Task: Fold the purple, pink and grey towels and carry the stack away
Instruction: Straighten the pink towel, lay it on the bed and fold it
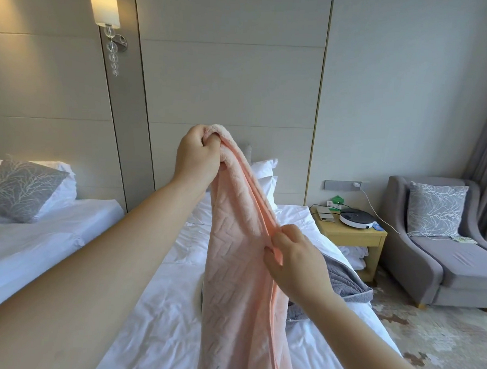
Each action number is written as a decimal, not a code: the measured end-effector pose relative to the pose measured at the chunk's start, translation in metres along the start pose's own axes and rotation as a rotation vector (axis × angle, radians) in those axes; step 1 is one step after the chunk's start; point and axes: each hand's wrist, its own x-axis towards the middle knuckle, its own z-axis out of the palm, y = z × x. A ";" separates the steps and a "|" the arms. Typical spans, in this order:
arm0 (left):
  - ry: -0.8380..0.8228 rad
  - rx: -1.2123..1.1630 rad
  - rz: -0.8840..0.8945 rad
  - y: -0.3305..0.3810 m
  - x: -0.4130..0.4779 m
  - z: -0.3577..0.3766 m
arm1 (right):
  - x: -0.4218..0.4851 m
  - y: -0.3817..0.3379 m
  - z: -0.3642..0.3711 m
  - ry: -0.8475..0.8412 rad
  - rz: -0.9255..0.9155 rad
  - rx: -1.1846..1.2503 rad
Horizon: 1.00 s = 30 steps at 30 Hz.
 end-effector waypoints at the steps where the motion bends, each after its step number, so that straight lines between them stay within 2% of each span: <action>1: 0.009 -0.004 -0.004 -0.002 0.001 -0.003 | 0.001 0.004 0.000 -0.028 0.037 0.099; 3: 0.024 -0.003 0.001 -0.006 0.000 -0.005 | 0.002 0.011 0.001 -0.107 0.173 0.307; 5: 0.060 0.021 -0.002 -0.012 0.002 -0.008 | 0.004 0.012 -0.004 -0.200 0.378 0.652; 7: 0.059 0.091 -0.092 -0.021 0.008 -0.015 | 0.009 0.012 -0.013 -0.202 0.515 0.970; 8: 0.038 0.202 -0.155 -0.026 0.010 -0.019 | 0.013 0.013 -0.020 -0.193 0.543 1.080; 9: 0.001 0.416 -0.165 -0.031 0.008 -0.021 | 0.018 0.014 -0.027 -0.196 0.545 1.165; 10: -0.048 0.646 -0.068 -0.034 0.001 -0.020 | 0.023 0.013 -0.034 -0.220 0.527 1.235; 11: -0.115 0.782 0.126 -0.037 -0.010 -0.014 | 0.029 0.011 -0.041 -0.264 0.500 1.290; 12: -0.229 0.807 0.343 -0.038 -0.024 -0.005 | 0.033 0.009 -0.046 -0.324 0.463 1.323; 13: -0.398 0.758 0.490 -0.036 -0.039 0.006 | 0.037 0.006 -0.050 -0.384 0.423 1.335; 14: -0.577 0.702 0.523 -0.034 -0.052 0.015 | 0.039 0.004 -0.053 -0.427 0.378 1.315; 15: -0.718 0.639 0.473 -0.035 -0.061 0.020 | 0.040 0.004 -0.054 -0.446 0.340 1.279; 17: -0.857 0.454 0.255 -0.039 -0.071 0.024 | 0.037 0.007 -0.056 -0.440 0.312 1.214; 18: -0.873 0.366 0.186 -0.039 -0.072 0.025 | 0.033 0.010 -0.056 -0.431 0.316 1.194; 22: -0.897 0.325 0.306 -0.033 -0.073 0.029 | 0.008 0.024 -0.048 -0.435 0.371 1.166; 25: -0.950 0.187 0.278 -0.026 -0.065 0.030 | -0.014 0.033 -0.039 -0.468 0.360 1.189; 27: -0.879 0.119 0.276 -0.023 -0.056 0.026 | -0.026 0.039 -0.035 -0.522 0.369 1.139; 30: -0.670 0.181 0.364 -0.019 -0.039 0.014 | -0.037 0.050 -0.033 -0.604 0.383 0.932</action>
